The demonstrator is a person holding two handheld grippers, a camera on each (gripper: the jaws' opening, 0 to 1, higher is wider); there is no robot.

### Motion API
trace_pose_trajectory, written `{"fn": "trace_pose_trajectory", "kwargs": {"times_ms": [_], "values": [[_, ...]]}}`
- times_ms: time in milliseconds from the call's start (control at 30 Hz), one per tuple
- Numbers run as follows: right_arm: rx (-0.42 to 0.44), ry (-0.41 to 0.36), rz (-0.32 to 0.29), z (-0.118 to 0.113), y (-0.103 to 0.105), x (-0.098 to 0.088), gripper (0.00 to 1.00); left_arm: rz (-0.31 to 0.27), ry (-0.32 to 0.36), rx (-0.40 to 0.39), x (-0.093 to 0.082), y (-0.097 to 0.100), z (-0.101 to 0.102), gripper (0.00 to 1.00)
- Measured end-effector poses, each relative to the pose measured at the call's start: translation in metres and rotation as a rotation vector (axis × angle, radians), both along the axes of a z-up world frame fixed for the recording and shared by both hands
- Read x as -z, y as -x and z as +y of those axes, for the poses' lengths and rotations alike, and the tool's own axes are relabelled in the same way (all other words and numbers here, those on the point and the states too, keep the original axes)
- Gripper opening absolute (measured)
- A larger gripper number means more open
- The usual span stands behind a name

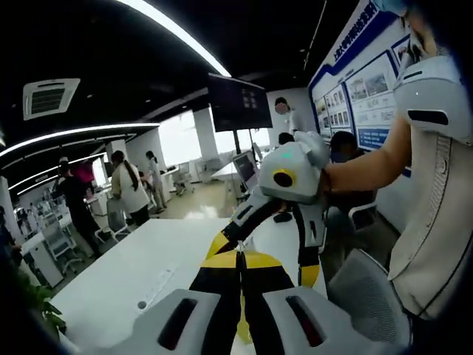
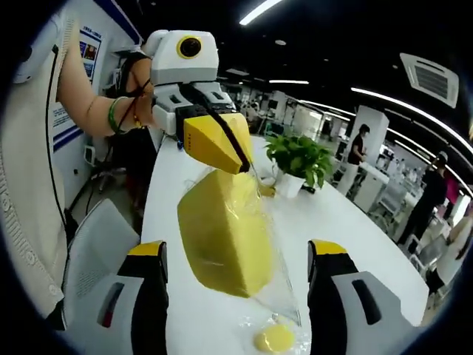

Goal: Compare the silicone blocks by pressing each to a similar depth, holding the contact briefly, and releasing to observe deformation and rebound differences across the visible hardness samples.

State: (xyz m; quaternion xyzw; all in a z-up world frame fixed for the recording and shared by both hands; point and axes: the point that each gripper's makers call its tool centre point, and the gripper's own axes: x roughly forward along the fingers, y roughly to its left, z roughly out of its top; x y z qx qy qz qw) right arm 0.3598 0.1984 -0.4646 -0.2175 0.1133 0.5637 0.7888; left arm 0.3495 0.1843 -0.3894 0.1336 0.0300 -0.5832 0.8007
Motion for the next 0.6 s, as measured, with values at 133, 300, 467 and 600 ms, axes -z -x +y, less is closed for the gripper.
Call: {"fn": "trace_pose_trajectory", "kwargs": {"times_ms": [133, 300, 467, 600], "values": [[-0.031, 0.008, 0.002, 0.007, -0.001, 0.001, 0.67, -0.004, -0.015, 0.035, 0.001, 0.005, -0.005, 0.0], [-0.057, 0.021, -0.001, 0.013, -0.003, 0.004, 0.63, -0.029, -0.009, 0.057, -0.003, 0.009, -0.01, 0.0], [-0.1, 0.025, -0.005, 0.018, 0.002, 0.005, 0.52, -0.04, -0.015, 0.093, -0.005, 0.016, -0.014, 0.0], [-0.125, 0.018, -0.001, 0.021, 0.006, 0.005, 0.46, -0.061, -0.03, 0.111, -0.005, 0.02, -0.016, 0.0]]}}
